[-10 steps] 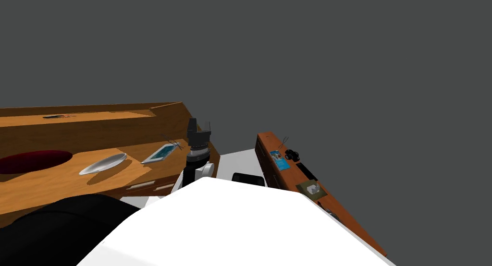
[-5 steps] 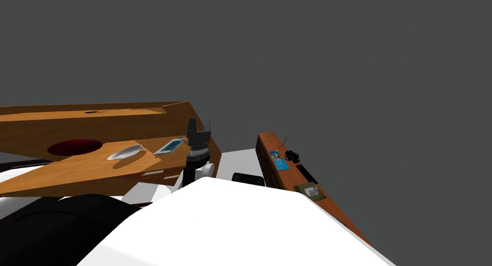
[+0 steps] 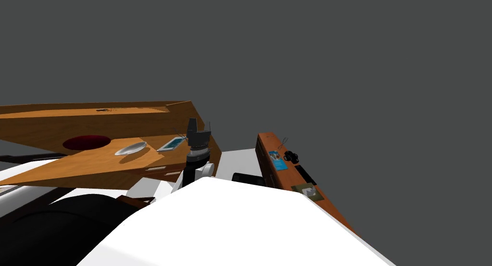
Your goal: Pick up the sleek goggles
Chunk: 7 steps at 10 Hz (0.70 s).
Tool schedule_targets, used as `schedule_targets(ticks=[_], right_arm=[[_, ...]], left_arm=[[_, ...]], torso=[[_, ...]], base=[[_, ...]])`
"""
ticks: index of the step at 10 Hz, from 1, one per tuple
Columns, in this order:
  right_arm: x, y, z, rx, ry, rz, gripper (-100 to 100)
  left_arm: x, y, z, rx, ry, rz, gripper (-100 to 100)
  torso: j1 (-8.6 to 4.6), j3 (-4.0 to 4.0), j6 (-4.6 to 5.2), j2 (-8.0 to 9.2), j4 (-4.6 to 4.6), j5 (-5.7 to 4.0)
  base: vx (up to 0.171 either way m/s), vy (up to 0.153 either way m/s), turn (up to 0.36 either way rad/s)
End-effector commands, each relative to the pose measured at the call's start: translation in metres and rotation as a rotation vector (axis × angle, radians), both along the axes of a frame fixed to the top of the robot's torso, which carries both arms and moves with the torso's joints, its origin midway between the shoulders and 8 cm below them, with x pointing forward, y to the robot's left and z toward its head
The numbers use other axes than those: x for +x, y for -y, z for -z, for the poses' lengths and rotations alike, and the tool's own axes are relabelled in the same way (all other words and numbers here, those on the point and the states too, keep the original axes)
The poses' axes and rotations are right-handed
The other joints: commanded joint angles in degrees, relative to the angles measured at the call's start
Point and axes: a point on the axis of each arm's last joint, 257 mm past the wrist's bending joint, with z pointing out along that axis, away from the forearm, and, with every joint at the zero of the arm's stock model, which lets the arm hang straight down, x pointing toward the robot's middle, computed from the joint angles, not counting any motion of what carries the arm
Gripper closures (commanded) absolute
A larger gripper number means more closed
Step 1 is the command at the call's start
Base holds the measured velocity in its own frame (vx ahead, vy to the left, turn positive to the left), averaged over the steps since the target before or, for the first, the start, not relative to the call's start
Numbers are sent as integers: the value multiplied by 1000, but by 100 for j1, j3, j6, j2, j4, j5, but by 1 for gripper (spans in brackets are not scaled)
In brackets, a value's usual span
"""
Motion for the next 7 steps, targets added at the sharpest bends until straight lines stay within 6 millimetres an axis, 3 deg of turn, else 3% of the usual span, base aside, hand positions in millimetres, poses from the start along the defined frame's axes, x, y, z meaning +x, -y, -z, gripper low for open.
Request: schedule_targets(ticks=[1, 2, 6, 7], right_arm=[[0, 0, 0, 0, 0, 0, -100], [0, 0, 0, -2, -1, 0, 100], [1, 0, 0, -2, 0, -2, 100], [1, 0, 0, -2, 0, -2, 0]], left_arm=[[0, 0, 0, 0, 0, 0, 0], [0, 0, 0, 0, 0, 0, 0], [0, 0, 0, 0, 0, 0, 0], [0, 0, 0, 0, 0, 0, 0]], torso=[[0, 0, 0, 0, 0, 0], [17, -1, 2, -3, -1, 2], [39, -7, 6, -10, -5, 8], [40, -7, 6, -10, -5, 8]], base=[[-9, -57, 24], [-1, -10, -2], [0, -1, 3], [0, 0, 0]])
